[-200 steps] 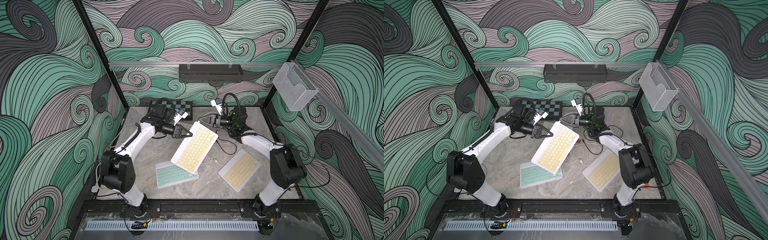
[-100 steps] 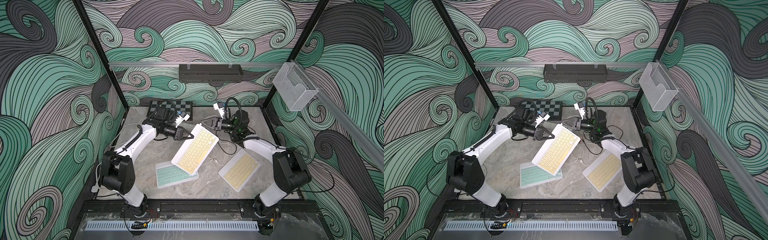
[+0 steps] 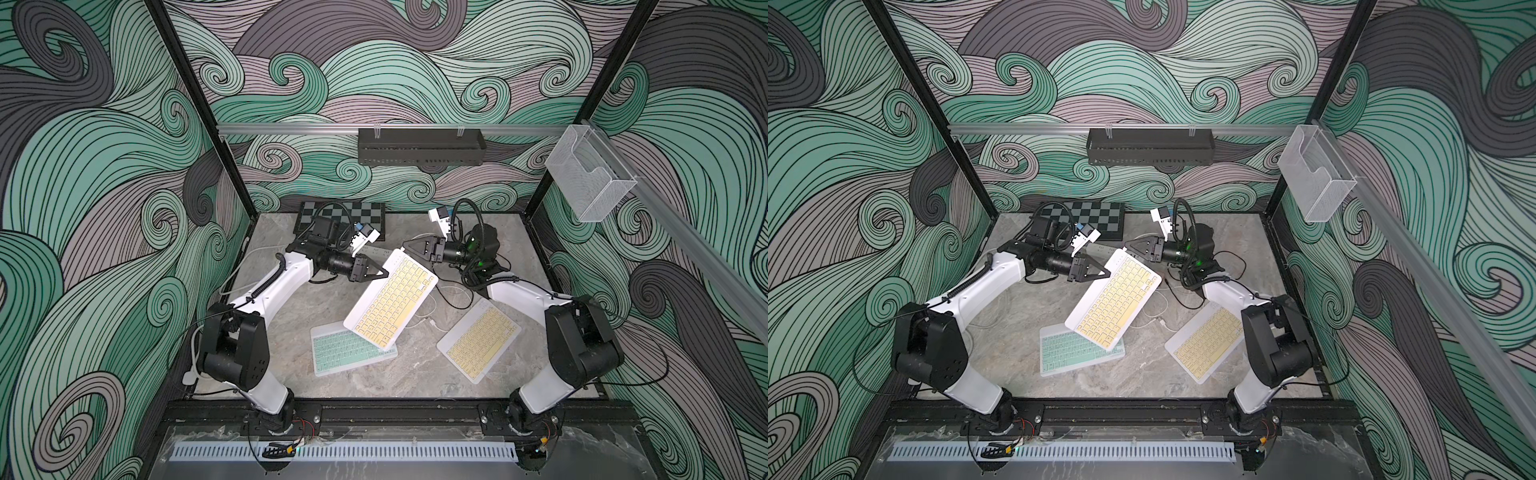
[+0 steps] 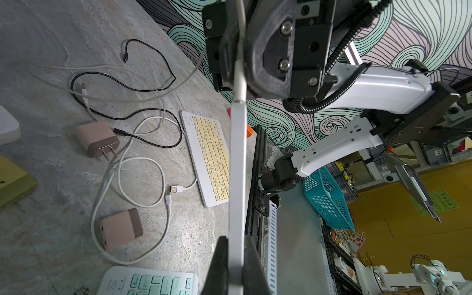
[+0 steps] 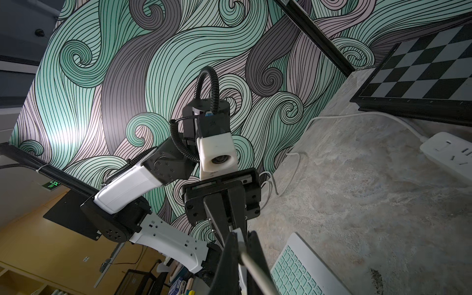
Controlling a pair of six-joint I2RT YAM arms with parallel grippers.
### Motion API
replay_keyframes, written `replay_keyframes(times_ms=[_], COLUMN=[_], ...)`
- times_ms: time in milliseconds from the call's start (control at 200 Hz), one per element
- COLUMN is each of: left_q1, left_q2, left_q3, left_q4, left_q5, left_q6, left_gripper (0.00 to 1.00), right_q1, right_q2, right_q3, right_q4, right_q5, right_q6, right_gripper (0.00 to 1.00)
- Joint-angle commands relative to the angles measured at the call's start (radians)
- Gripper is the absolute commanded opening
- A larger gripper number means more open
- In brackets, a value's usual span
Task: Unplug the wireless keyboard
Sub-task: Remove the power cord from the keyboard.
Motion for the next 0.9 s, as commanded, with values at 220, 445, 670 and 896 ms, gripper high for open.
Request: replay_keyframes(times_ms=[220, 445, 670, 896], left_q1=[0.021, 0.019, 0.02, 0.019], left_q2=[-0.056, 0.005, 0.033, -0.078], left_q3=[-0.062, 0.002, 0.003, -0.143], left_q4=[-0.085, -0.254, -0.247, 0.114], left_q5=[-0.011, -0.055, -0.054, 0.008], left_q6=[-0.062, 0.011, -0.015, -0.266], left_gripper=[0.0, 0.0, 0.0, 0.0], right_q1=[-0.108, -0.112, -0.145, -0.173], right_q2=[-0.05, -0.077, -0.087, -0.083], right_q3=[-0.015, -0.013, -0.02, -0.023], right_q4=[0.118, 0.104, 0.107, 0.135], right_q5=[0.298, 0.277, 0.266, 0.275], right_q6=[0.053, 0.0, -0.001, 0.032], right_gripper=[0.0, 0.0, 0.0, 0.0])
